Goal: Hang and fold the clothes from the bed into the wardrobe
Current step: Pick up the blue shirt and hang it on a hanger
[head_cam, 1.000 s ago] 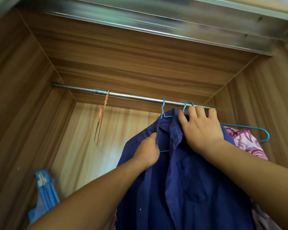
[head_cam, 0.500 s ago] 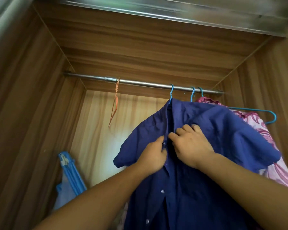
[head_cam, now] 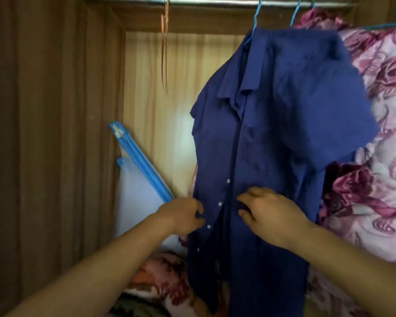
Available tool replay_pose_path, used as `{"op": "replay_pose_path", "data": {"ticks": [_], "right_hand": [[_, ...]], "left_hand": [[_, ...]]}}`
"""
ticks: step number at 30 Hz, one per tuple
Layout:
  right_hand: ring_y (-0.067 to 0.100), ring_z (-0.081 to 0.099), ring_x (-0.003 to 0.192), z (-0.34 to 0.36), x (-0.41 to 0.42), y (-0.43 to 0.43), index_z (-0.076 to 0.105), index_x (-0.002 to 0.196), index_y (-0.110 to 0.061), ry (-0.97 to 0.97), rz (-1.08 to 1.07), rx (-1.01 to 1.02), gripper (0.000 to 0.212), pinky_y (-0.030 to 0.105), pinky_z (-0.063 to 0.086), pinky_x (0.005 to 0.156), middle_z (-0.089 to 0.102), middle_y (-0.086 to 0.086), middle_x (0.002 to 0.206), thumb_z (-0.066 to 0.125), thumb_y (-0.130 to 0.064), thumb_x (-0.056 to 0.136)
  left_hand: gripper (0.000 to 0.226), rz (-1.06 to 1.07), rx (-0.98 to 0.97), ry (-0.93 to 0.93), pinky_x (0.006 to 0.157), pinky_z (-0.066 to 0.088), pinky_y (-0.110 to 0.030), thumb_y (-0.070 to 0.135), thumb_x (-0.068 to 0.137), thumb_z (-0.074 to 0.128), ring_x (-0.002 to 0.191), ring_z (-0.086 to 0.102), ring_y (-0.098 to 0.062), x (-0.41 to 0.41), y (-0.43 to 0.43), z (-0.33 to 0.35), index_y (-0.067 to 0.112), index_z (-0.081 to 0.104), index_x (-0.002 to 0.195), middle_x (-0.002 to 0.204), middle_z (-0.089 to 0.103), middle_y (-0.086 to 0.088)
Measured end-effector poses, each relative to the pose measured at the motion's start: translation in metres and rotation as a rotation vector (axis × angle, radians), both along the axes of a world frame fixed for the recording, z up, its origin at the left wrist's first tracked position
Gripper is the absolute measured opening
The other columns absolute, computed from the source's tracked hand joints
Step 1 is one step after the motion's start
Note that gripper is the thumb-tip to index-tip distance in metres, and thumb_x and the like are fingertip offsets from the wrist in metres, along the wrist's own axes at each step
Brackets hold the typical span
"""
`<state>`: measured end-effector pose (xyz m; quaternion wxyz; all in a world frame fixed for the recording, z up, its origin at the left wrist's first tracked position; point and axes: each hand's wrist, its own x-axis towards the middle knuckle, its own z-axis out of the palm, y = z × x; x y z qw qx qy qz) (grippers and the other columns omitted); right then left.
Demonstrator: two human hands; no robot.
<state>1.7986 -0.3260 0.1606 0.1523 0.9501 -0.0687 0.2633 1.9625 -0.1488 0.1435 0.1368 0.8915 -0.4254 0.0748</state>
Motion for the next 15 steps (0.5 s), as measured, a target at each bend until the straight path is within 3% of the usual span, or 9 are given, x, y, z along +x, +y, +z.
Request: {"op": "replay_pose_path", "data": {"ticks": [2,5,7,10,11,12,15], "right_hand": [[0.019,0.060,0.105,-0.017,-0.003,-0.004,0.061,0.123,-0.028,0.082,0.075,0.208,0.033,0.033,0.050,0.085,0.062,-0.004,0.113,0.047,-0.047,0.100],[0.013,0.061,0.088,-0.039,-0.009,-0.007,0.063,0.118,-0.025,0.165,0.136,0.351,0.030,0.032,0.053,0.080,0.062,-0.010,0.095,0.053,-0.047,0.099],[0.013,0.061,0.089,-0.057,-0.014,-0.008,0.061,0.122,-0.026,0.236,0.149,0.409,0.032,0.032,0.053,0.080,0.063,-0.010,0.099,0.055,-0.047,0.099],[0.018,0.061,0.096,-0.087,-0.024,-0.006,0.059,0.126,-0.023,0.365,0.155,0.477,0.036,0.036,0.054,0.086,0.065,-0.002,0.114,0.056,-0.047,0.099],[0.020,0.062,0.098,-0.098,-0.028,-0.004,0.060,0.125,-0.022,0.406,0.156,0.493,0.035,0.039,0.054,0.088,0.065,-0.001,0.117,0.056,-0.046,0.100],[0.021,0.062,0.099,-0.111,-0.033,-0.002,0.060,0.124,-0.022,0.439,0.152,0.507,0.035,0.040,0.054,0.089,0.065,0.000,0.118,0.056,-0.046,0.099],[0.022,0.062,0.096,-0.152,-0.049,0.003,0.062,0.114,-0.022,0.498,0.132,0.579,0.031,0.041,0.054,0.087,0.066,0.001,0.112,0.056,-0.047,0.097]], "left_hand": [[0.030,0.064,0.045,0.019,0.093,0.051,-0.036,0.045,0.095,0.054,0.109,0.062,-0.023,-0.009,0.016,-0.016,0.027,0.066,0.116,0.120,0.065,0.001],[0.038,0.163,0.115,0.097,0.088,0.048,-0.032,0.054,0.094,0.051,0.108,0.060,-0.019,-0.028,0.035,-0.041,0.034,0.062,0.124,0.126,0.063,0.004],[0.038,0.180,0.147,0.127,0.087,0.045,-0.029,0.053,0.095,0.048,0.110,0.059,-0.018,-0.042,0.044,-0.058,0.033,0.064,0.125,0.131,0.062,0.005],[0.035,0.112,0.108,0.139,0.089,0.033,-0.006,0.041,0.098,0.055,0.115,0.052,-0.003,-0.069,0.055,-0.089,0.033,0.064,0.131,0.136,0.055,0.015],[0.033,0.113,0.111,0.139,0.092,0.034,-0.005,0.040,0.098,0.056,0.114,0.052,-0.001,-0.076,0.057,-0.101,0.030,0.066,0.128,0.137,0.055,0.016],[0.031,0.145,0.131,0.158,0.095,0.040,-0.014,0.042,0.097,0.057,0.114,0.056,-0.006,-0.083,0.058,-0.115,0.027,0.067,0.121,0.133,0.060,0.010],[0.025,0.224,0.214,0.268,0.078,0.050,-0.030,0.049,0.095,0.055,0.105,0.063,-0.024,-0.099,0.056,-0.153,0.028,0.063,0.105,0.115,0.066,-0.002]]}}
